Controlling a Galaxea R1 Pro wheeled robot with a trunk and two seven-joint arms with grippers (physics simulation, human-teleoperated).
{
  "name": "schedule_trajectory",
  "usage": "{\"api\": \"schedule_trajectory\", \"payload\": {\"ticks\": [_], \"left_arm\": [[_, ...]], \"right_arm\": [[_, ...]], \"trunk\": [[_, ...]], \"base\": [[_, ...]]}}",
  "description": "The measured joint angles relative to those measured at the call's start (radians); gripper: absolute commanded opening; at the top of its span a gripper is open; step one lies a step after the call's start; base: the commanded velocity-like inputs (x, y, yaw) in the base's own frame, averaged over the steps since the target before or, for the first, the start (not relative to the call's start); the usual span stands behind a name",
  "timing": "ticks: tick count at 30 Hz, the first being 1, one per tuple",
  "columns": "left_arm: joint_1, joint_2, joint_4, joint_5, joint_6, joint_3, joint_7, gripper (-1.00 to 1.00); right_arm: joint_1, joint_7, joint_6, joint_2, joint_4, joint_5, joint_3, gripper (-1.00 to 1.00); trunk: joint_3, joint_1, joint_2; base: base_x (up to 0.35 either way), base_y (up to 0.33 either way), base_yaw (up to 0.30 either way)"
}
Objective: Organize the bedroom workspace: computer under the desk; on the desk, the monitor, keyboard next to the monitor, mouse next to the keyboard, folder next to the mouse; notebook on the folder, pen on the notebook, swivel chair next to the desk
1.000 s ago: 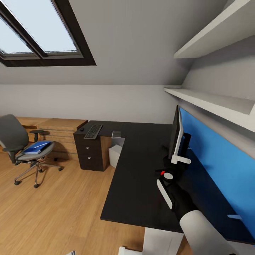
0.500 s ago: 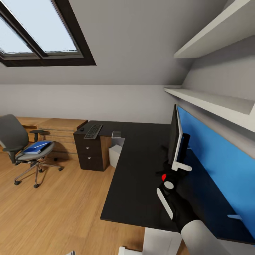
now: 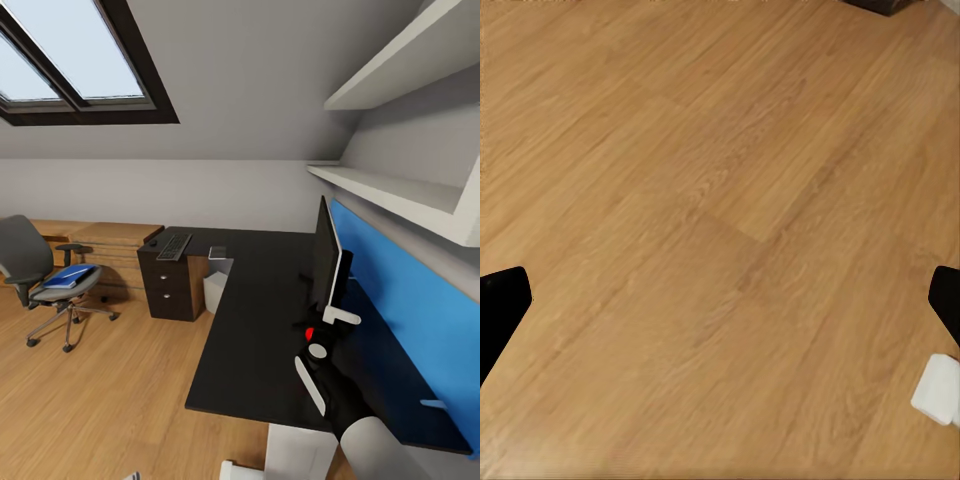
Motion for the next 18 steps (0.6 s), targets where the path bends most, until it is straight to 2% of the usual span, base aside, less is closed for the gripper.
{"api": "schedule_trajectory", "payload": {"ticks": [18], "left_arm": [[0.000,0.003,0.002,0.000,0.000,0.001,0.002,1.00]], "right_arm": [[0.011,-0.001,0.000,0.001,-0.002,0.001,0.001,1.00]], "trunk": [[0.000,0.000,0.000]], "base": [[-0.072,-0.096,0.000]]}}
